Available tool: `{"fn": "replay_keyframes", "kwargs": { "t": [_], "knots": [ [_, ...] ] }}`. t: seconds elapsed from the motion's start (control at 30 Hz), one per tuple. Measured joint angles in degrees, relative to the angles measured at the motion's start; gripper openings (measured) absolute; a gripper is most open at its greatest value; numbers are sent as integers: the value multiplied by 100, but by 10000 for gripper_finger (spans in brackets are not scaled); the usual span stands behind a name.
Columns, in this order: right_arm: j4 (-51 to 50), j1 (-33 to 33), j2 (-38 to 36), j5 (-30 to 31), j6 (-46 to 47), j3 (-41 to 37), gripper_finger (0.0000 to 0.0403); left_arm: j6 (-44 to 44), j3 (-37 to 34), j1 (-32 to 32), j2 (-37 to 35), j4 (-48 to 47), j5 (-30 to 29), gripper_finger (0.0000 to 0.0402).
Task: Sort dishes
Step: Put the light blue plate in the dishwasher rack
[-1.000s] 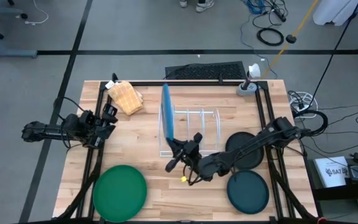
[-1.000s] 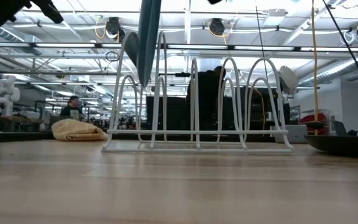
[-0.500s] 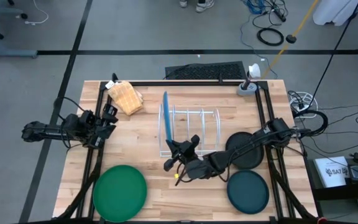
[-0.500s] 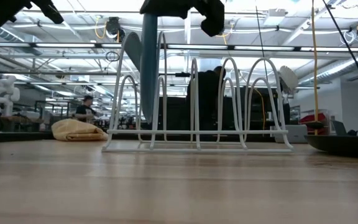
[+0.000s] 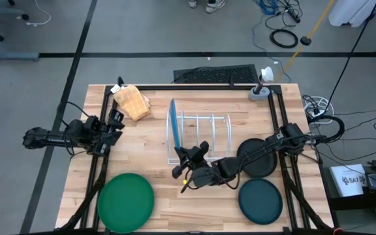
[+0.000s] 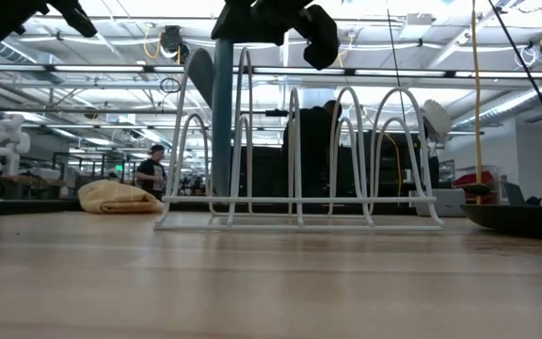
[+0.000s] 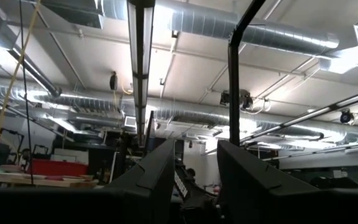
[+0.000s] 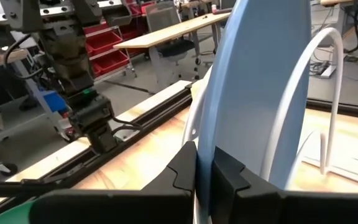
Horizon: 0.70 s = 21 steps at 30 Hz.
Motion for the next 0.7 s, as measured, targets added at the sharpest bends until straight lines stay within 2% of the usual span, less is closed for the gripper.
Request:
{"fn": "replay_keyframes", "kwargs": {
  "t": [0.4, 0.7],
  "knots": [
    [-112, -81, 0, -313, 193, 0, 26, 0, 0, 1, 0, 1, -12, 132],
    [-78, -81, -4, -304, 270, 0, 70, 0, 0, 1, 0, 2, -12, 132]
  ]
}}
